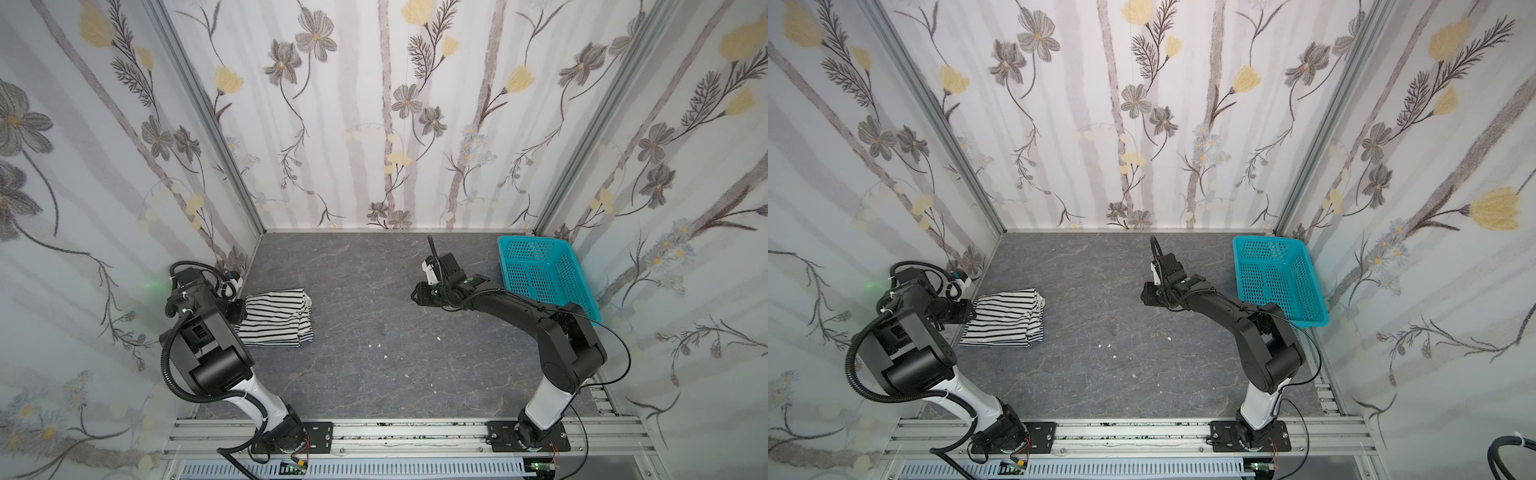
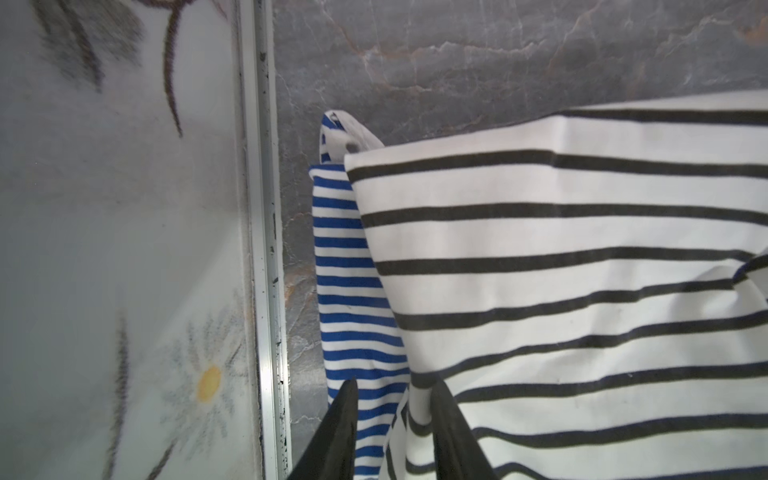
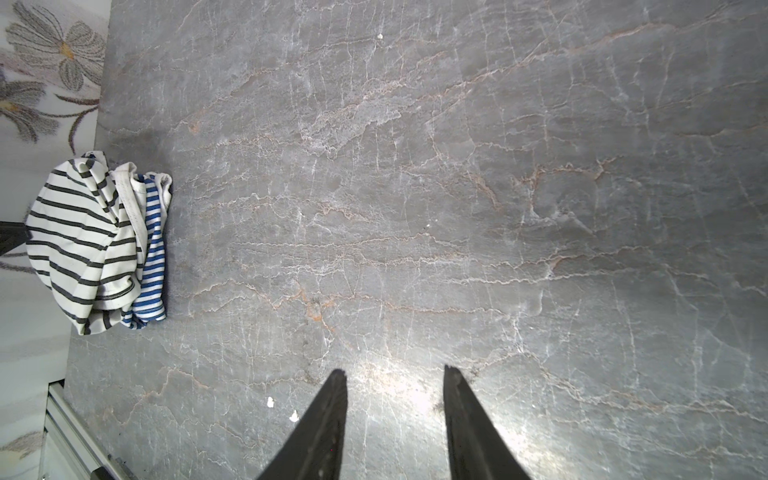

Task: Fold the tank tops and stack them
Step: 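Lower the striped top onto the blue-striped top and open the left gripper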

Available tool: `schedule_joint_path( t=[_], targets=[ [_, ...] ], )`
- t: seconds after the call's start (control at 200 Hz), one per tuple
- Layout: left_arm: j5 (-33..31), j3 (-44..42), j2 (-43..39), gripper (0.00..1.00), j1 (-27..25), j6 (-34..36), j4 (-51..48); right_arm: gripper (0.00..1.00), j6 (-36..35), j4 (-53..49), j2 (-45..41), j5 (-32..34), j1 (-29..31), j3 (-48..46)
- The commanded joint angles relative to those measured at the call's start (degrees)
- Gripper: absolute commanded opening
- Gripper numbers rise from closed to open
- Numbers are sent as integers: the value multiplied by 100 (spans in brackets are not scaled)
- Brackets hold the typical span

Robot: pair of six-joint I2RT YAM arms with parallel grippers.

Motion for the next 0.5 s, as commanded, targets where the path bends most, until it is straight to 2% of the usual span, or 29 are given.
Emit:
schedule_joint_path(
  t=[0.0, 0.095, 0.315, 0.495],
  targets=[
    [154, 48, -68, 32, -54, -169, 46, 41, -42, 3, 39, 88, 3, 73],
    [225, 42, -89, 32, -270, -185, 46, 41, -20, 21, 74, 79, 6, 91],
    [501, -35, -11, 23, -817, -441, 154, 41, 47, 61, 45, 102, 20, 39],
    [46, -70, 361, 18, -783, -480, 341, 41, 60, 74, -132, 181, 19, -140]
  ],
)
